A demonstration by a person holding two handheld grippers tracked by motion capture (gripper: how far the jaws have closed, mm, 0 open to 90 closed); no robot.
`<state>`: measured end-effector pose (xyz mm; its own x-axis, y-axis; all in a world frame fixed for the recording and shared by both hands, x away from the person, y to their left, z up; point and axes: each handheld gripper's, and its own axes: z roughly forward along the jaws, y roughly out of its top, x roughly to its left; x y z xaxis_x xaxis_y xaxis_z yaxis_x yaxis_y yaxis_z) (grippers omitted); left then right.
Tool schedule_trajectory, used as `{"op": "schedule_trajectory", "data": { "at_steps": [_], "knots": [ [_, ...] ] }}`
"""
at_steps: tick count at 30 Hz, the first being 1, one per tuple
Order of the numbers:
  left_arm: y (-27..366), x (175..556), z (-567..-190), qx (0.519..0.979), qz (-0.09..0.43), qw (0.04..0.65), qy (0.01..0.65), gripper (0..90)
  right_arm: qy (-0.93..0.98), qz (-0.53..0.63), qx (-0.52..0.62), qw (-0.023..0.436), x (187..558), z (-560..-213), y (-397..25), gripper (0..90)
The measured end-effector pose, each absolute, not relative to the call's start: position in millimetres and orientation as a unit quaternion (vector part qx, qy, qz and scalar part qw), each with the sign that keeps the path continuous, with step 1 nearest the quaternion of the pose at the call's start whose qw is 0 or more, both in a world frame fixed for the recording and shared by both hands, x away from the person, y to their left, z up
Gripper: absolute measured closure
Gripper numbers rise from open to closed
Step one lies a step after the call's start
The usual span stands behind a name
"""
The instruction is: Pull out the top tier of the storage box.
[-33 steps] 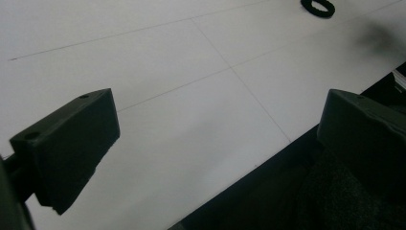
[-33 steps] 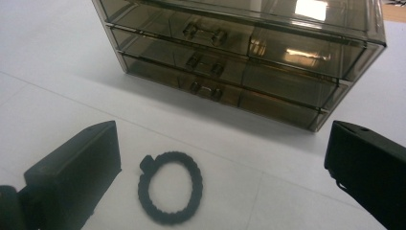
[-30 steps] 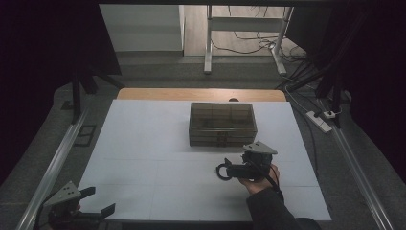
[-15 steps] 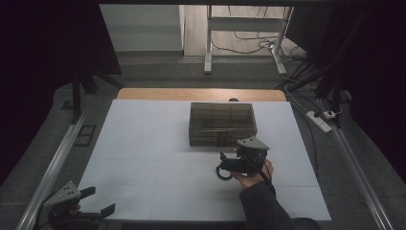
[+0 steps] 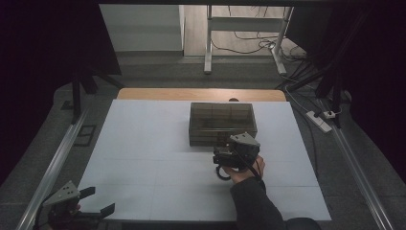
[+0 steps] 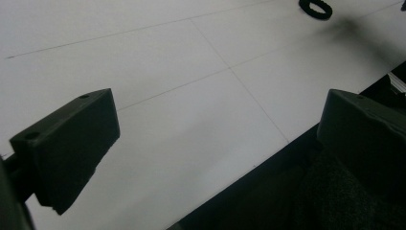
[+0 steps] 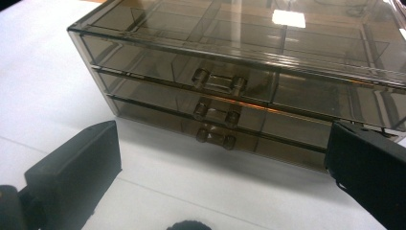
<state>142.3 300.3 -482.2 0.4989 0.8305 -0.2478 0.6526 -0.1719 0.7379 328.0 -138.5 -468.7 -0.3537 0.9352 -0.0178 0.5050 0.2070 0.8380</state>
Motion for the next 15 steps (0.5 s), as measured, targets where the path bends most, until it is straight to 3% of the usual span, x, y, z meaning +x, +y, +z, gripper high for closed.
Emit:
{"op": "schedule_trajectory", "data": {
  "at_steps": [15],
  "knots": [
    [301.5, 142.8, -482.6, 0.756, 0.102, 0.421, 0.491, 0.0, 0.712, 0.377, 0.512, 0.298, 339.9, -476.8, -124.8, 0.0]
  ]
}}
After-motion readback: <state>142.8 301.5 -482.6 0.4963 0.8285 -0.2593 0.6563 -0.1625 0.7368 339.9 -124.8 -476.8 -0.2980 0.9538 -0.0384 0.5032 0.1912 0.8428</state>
